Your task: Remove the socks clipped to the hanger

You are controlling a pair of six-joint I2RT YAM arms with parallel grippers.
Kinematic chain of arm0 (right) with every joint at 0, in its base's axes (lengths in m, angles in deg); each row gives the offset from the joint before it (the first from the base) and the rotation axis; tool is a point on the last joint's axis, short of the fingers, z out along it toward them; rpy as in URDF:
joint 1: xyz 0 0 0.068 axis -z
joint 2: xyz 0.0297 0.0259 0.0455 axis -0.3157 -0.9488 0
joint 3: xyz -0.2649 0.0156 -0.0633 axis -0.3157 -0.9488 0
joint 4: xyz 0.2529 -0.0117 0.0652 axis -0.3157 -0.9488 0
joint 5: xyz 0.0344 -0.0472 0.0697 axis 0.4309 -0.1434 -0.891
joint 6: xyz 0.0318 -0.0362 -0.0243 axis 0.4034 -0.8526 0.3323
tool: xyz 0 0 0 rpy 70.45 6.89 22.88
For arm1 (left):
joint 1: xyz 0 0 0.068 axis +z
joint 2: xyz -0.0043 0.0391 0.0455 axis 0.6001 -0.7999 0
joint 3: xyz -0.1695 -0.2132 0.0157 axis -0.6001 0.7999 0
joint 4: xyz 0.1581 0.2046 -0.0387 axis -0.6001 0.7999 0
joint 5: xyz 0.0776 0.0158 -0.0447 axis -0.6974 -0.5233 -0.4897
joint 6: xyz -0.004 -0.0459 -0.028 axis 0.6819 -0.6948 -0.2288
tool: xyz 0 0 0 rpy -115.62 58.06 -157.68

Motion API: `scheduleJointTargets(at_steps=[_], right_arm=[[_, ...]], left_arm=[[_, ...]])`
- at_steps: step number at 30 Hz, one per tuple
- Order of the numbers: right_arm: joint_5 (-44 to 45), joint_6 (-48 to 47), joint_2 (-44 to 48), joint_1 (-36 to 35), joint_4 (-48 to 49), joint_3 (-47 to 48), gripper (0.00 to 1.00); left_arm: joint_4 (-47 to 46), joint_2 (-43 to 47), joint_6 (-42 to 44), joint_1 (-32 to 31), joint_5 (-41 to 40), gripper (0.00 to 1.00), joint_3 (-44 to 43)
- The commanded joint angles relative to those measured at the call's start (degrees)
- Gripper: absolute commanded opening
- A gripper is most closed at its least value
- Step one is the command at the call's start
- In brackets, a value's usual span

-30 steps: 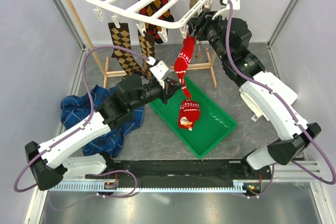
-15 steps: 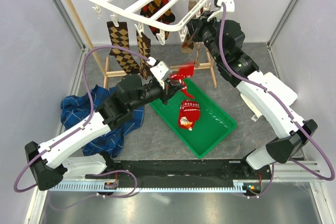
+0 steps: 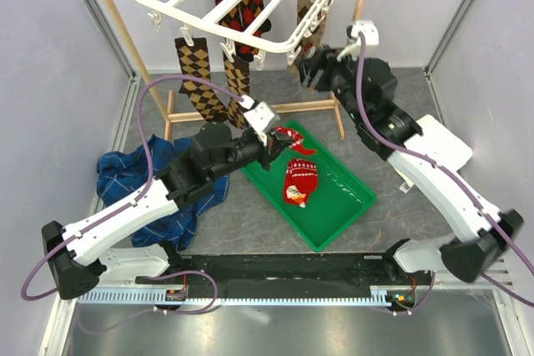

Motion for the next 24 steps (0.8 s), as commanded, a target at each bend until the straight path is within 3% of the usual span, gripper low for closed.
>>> scheduleJointTargets(at_steps=[1,10,14,17,21,24], right_arm=[[-1.07,0.33,10.52,-0.3,0.14,-12.33,0.75],[-0.71,5.43,29.24,-0.3,-2.76,-33.09,0.87],[1.39,5.17,36.27,-0.3,-6.1,-37.95,0.88],[4.03,4.55,41.54,-0.3,-7.42,-40.41,0.88],[5.0,2.89,45.33,-0.3,-8.9,-40.77,0.88],[5.0,2.09,46.12,-0.3,-9.79,-40.59,0.88]], left_arm=[[1.07,-1.88,4.13,-5.62,-9.07,0.02,-0.16],[1.16,-6.44,-7.46,-6.68,-7.66,0.02,-0.43],[-0.59,-10.84,-10.45,-6.68,-11.44,0.04,3.17],[-1.12,-14.96,-13.44,-6.77,-9.79,0.06,4.14],[-3.05,-16.13,-16.43,-6.86,-10.48,0.52,5.64],[-3.24,-14.63,-16.44,-6.77,-13.47,0.63,6.43]])
